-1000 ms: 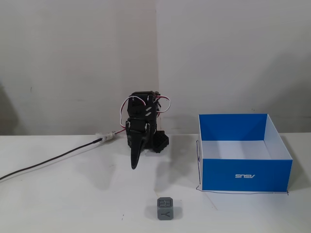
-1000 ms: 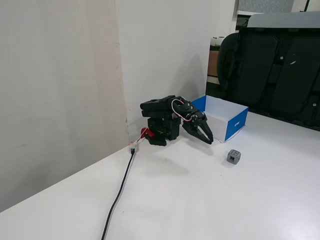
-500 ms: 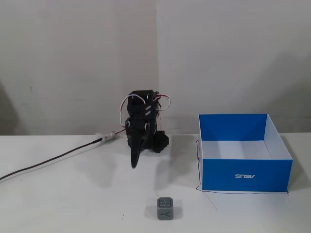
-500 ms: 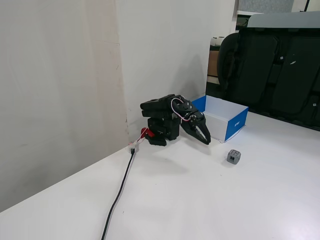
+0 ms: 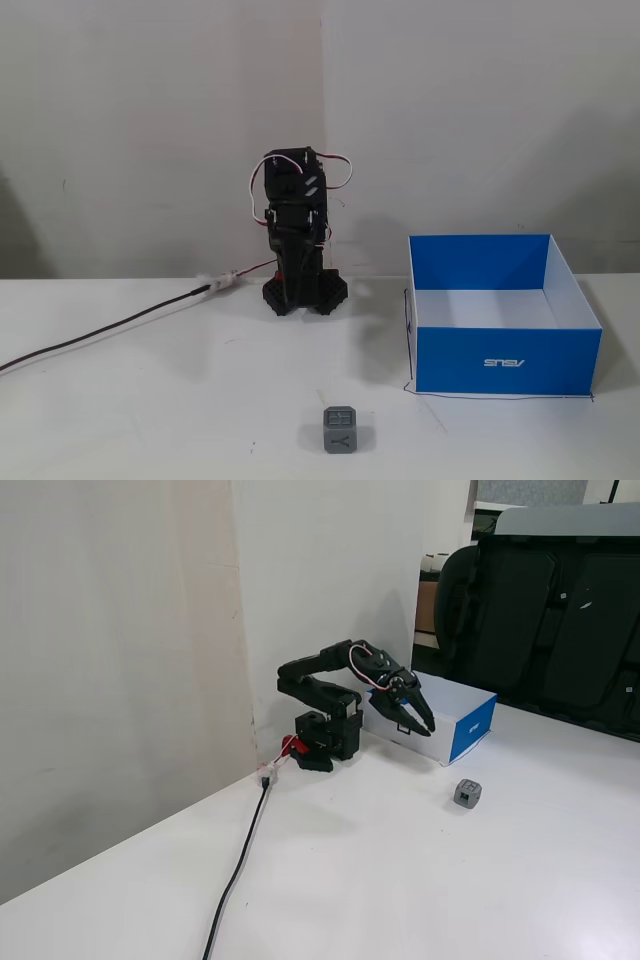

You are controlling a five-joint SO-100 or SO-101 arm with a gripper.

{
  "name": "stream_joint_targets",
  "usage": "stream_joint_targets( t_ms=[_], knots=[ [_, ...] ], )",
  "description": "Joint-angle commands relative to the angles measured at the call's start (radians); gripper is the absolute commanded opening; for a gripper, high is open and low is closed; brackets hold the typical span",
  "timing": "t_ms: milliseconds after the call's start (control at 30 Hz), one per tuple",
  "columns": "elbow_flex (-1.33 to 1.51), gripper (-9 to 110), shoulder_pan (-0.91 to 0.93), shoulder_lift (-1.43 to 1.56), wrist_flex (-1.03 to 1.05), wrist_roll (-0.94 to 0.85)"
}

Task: Pick the gray block and keep it in the box.

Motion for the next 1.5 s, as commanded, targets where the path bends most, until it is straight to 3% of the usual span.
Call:
stream_joint_targets(
  t_ms=[0, 167, 400, 933, 1333, 1467],
  knots=[
    [-0.107, 9, -0.015, -0.100, -0.008, 0.005],
    [-0.152, 18, -0.026, -0.316, -0.081, 0.005],
    [-0.341, 21, -0.072, -0.756, -0.104, 0.014],
    [-0.611, 30, -0.184, -1.236, -0.041, 0.144],
    [-0.759, 31, -0.118, -1.488, -0.046, 0.155],
    [-0.767, 19, -0.123, -1.500, -0.058, 0.147]
  ],
)
